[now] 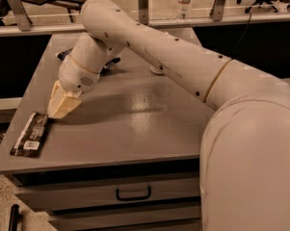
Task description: Pick rxbar chocolate
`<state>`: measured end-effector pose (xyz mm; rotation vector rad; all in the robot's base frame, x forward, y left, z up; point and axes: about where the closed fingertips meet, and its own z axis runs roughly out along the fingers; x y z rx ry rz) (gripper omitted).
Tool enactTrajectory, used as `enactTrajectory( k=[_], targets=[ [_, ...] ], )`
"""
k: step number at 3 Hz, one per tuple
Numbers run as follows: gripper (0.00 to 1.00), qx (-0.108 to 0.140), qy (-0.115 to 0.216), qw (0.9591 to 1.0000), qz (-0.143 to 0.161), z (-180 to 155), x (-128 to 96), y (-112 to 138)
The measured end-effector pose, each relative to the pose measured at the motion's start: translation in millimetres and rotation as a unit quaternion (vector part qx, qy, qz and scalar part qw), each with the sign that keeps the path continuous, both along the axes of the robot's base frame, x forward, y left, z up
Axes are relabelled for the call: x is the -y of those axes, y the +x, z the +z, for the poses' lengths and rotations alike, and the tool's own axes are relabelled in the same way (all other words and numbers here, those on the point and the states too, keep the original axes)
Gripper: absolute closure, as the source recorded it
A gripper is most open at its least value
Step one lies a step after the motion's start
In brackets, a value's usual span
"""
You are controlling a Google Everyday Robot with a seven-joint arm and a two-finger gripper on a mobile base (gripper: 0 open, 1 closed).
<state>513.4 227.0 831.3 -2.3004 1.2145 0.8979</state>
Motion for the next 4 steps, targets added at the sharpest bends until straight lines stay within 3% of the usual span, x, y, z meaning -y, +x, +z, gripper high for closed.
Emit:
enactTrajectory(
  k=[1, 2, 4],
  targets=[
    [1.00, 0.023, 0.010, 0.9994, -0.023, 22.1, 11.1, 14.8],
    [1.00, 0.066, 0.026, 0.9967, -0.040, 65.3, 24.2, 24.3],
    [1.00, 0.119, 0.055, 0.9901, -0.051, 130.5, 43.6, 16.7]
  ],
)
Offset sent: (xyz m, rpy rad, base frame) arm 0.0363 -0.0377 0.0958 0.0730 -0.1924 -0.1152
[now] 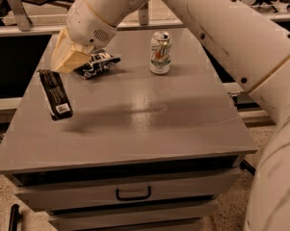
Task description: Pick rxbar chocolate
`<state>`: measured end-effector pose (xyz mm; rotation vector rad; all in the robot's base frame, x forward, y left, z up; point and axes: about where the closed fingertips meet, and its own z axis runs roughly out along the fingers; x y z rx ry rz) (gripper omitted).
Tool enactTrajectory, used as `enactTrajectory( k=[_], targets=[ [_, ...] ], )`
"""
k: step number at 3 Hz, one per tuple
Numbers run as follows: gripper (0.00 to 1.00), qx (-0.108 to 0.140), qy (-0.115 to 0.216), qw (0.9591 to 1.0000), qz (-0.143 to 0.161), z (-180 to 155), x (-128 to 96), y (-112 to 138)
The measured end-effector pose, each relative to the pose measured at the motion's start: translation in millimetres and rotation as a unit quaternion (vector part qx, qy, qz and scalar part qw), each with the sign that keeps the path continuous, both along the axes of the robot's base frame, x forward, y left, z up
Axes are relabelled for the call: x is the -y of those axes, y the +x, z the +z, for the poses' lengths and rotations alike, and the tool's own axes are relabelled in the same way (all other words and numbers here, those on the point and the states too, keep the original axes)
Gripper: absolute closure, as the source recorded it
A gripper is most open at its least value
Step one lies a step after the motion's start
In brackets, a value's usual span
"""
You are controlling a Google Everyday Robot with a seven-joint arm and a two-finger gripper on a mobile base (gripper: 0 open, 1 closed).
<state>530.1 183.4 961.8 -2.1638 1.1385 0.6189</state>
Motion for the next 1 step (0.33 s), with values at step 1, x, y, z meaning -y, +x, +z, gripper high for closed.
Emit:
enactTrajectory(
  k=[1],
  targets=[
    [1.00, 0.001, 0.001, 1.0000, 0.000, 1.1, 0.4, -0.2]
  ],
)
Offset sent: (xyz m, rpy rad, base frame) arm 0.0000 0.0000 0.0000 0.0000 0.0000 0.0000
